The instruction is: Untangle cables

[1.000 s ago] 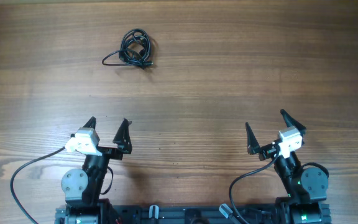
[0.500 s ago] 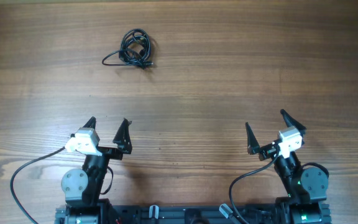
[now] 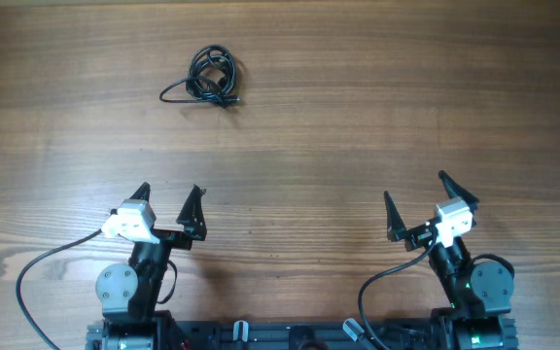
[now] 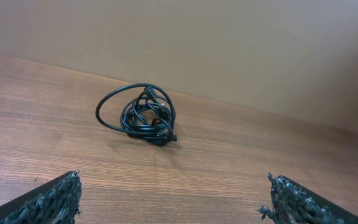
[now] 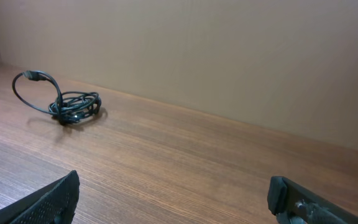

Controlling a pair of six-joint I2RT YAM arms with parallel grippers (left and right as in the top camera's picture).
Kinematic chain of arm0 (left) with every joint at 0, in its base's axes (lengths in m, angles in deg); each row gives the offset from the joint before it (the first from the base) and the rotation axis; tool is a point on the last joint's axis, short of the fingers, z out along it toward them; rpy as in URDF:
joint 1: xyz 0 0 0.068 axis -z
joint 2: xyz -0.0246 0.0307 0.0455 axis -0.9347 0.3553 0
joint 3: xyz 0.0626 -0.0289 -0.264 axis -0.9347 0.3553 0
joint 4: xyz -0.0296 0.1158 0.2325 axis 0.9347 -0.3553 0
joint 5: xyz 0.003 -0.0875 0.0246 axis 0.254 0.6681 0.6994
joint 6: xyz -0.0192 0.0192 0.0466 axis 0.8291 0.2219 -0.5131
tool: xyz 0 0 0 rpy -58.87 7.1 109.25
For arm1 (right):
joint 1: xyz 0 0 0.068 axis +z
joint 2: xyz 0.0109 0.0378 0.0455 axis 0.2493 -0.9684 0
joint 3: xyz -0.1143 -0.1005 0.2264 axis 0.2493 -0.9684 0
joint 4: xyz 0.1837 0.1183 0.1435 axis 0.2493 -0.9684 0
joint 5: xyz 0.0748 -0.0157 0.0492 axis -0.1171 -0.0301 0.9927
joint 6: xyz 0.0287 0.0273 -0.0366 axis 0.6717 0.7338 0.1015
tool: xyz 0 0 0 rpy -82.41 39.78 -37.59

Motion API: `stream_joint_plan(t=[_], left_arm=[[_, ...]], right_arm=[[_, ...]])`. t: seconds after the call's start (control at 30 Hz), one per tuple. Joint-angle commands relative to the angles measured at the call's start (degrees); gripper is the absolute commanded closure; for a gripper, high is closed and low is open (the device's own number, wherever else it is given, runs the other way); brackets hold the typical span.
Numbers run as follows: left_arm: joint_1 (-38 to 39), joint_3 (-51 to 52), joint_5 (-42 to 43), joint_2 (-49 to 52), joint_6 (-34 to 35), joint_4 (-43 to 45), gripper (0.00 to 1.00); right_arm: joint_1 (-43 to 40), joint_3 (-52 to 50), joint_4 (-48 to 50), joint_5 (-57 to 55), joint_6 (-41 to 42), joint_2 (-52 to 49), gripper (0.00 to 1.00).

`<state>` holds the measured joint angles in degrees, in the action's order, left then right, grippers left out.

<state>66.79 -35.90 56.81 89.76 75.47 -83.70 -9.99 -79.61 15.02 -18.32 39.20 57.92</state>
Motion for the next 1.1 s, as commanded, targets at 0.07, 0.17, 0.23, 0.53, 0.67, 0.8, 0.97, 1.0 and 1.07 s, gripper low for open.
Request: stream_joint_plan(t=[0.07,0.17,0.23,0.53,0.67,0.8,0.97,1.0,1.07], left_arm=[[-0.35,0.02,-0.59,-0.42,-0.2,-0.5,0.0],[-0.35,0.02,-0.59,-0.39,-0.17,-0.5,0.0],[-0.35,0.02,-0.59,-0.42,-0.17,-0.5,0.0],[-0.35,0.02,-0.59,-0.42,-0.17,-0.5,0.0],[-0.35,0.02,-0.57,-0.39,-0.17,-0.52,0.0],[-0.35,0.02,-0.57,-0.39,-0.17,-0.5,0.0],[-0.35,0.0,-0.11,-0.42,-0.15,4.33,0.0],[-0.35,0.0,0.42,-0.42,-0.13,6.51,0.0],[-0.35,-0.42,1.99,-0.42,-0.15,9.03,0.0]], right_arm=[[0.09,-0.07,0.17,0.11,-0.52,-0.28,0.0],[0.09,-0.07,0.17,0.11,-0.5,-0.28,0.0],[0.09,-0.07,0.17,0.11,-0.52,-0.28,0.0],[0.09,-0.07,0.17,0.11,-0.5,-0.28,0.0],[0.09,-0.07,0.17,0.11,-0.48,-0.28,0.0],[0.09,-0.07,0.17,0.11,-0.52,-0.28,0.0],[0.09,-0.07,0.17,0.11,-0.5,-0.28,0.0],[0.09,-0.07,0.17,0.11,-0.5,-0.28,0.0],[0.09,-0.07,0.17,0.11,-0.5,-0.28,0.0]])
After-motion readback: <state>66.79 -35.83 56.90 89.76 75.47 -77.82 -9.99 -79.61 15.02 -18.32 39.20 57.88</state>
